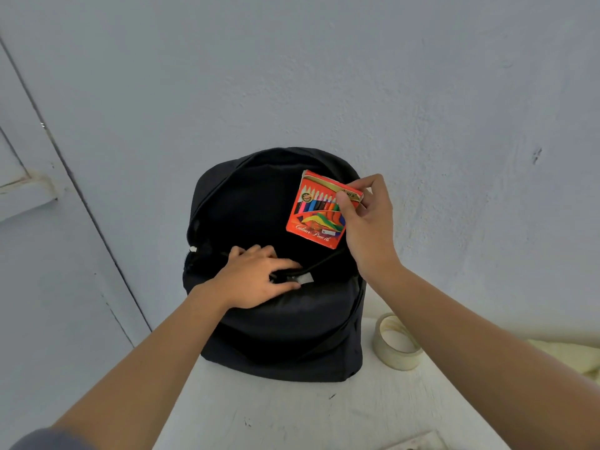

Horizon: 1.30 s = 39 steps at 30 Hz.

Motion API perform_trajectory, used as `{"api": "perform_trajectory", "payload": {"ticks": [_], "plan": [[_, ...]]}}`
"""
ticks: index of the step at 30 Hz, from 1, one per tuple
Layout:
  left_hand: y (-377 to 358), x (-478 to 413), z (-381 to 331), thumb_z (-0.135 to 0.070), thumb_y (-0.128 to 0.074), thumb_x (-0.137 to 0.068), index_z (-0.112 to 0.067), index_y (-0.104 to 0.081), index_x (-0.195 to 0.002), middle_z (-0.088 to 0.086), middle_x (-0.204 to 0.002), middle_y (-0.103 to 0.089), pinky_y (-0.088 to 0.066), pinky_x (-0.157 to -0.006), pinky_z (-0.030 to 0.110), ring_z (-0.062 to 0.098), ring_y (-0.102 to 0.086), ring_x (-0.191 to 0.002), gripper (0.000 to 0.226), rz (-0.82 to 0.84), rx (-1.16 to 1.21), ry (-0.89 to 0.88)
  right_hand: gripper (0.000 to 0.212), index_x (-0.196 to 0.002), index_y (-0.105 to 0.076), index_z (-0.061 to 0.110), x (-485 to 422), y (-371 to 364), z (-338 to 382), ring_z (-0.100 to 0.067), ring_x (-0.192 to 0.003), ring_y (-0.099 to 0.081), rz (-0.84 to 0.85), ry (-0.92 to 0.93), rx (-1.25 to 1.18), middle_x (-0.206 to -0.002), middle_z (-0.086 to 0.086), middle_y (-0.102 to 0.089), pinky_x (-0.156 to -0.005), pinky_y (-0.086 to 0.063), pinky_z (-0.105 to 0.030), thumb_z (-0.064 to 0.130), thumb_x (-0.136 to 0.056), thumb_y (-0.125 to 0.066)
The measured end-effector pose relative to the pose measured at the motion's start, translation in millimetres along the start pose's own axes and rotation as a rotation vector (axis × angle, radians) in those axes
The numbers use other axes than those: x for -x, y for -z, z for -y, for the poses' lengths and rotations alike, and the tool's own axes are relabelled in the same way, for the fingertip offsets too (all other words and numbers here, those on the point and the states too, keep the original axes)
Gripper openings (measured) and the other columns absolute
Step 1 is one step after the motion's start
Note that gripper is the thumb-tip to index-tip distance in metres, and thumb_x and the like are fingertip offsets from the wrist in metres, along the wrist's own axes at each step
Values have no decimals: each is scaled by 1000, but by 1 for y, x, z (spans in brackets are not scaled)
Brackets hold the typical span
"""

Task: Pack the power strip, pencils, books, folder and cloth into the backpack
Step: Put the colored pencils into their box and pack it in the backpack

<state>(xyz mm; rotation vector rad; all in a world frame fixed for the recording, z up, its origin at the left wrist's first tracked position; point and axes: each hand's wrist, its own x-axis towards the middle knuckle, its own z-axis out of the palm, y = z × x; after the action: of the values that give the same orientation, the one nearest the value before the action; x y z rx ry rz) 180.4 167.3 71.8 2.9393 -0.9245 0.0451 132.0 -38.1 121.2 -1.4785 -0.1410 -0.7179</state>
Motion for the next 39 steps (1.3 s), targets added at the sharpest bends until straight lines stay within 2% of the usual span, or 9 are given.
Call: {"api": "perform_trajectory", "payload": {"ticks": [2,5,12,17,25,29,34,36,39], "plan": [[-1,-1,-1,-73,-38,-95,-54,-52,-132,-14,-127,-56,-23,-109,44,13,-46,-124,44,-19,61,-3,14,-98,-48,24,-1,-1,-5,-12,-100,-72,11,22,36,-108,0,-68,-78,-62,-34,19,-99,-61],[-1,-2,-2,-58,-41,-103,-45,-57,-112,-15,-105,-66,-24,-108,47,9,-51,-107,22,-56,126,-39,12,-100,-50,14,-3,0,-15,-10,-100,-70,99,88,117,-103,-1,-68,-76,-60,-27,15,-99,-61],[-8,-7,2,-70,-45,-94,-40,-62,-92,-19,-82,-63,-31,-104,37,0,-58,-88,35,-238,228,-11,16,-104,-55,20,-6,16,-39,-4,-94,-62,313,239,615,-100,7,-63,-72,-48,-6,6,-98,-58],[-10,-14,0,-72,-47,-91,-37,-63,-84,-14,-74,-64,-36,-102,37,2,-60,-80,38,-325,259,31,20,-99,-59,17,-10,21,-36,-19,-87,-61,477,268,961,-95,-2,-65,-68,-48,-28,2,-87,-62],[4,-33,-16,-53,-55,-99,-50,-38,-140,-14,-102,-64,-33,-105,50,14,-62,-108,45,-175,201,111,8,-93,-58,13,-16,5,-17,-16,-66,-45,654,11,1443,-79,-1,-50,-60,-38,-31,6,-90,-58],[-4,-39,-16,-49,-44,-105,-51,-43,-141,-9,-124,-65,-30,-108,50,19,-57,-120,37,-165,100,134,19,-97,-70,3,-7,28,-56,-22,-101,-50,552,254,1293,-100,-6,-60,-83,-42,-28,5,-92,-51],[-19,-41,-14,-47,-37,-107,-44,-44,-147,-6,-122,-66,-30,-107,48,20,-56,-118,41,-246,56,143,22,-89,-70,8,20,75,-55,-10,-82,-59,120,366,678,-87,1,-67,-77,-44,-14,-7,-86,-54],[-21,-44,-14,-47,-37,-107,-43,-45,-147,-5,-123,-66,-31,-107,49,21,-56,-118,41,-253,49,150,20,-79,-64,11,30,88,-51,-11,-62,-54,7,269,701,-72,2,-63,-60,-42,-17,-4,-86,-53],[-22,-45,-14,-47,-38,-107,-42,-46,-147,-4,-122,-65,-31,-108,50,22,-56,-119,41,-245,48,157,12,-75,-66,14,41,110,-71,-18,-61,-61,277,-177,982,-70,-1,-67,-61,-54,-33,11,-84,-58]]}}
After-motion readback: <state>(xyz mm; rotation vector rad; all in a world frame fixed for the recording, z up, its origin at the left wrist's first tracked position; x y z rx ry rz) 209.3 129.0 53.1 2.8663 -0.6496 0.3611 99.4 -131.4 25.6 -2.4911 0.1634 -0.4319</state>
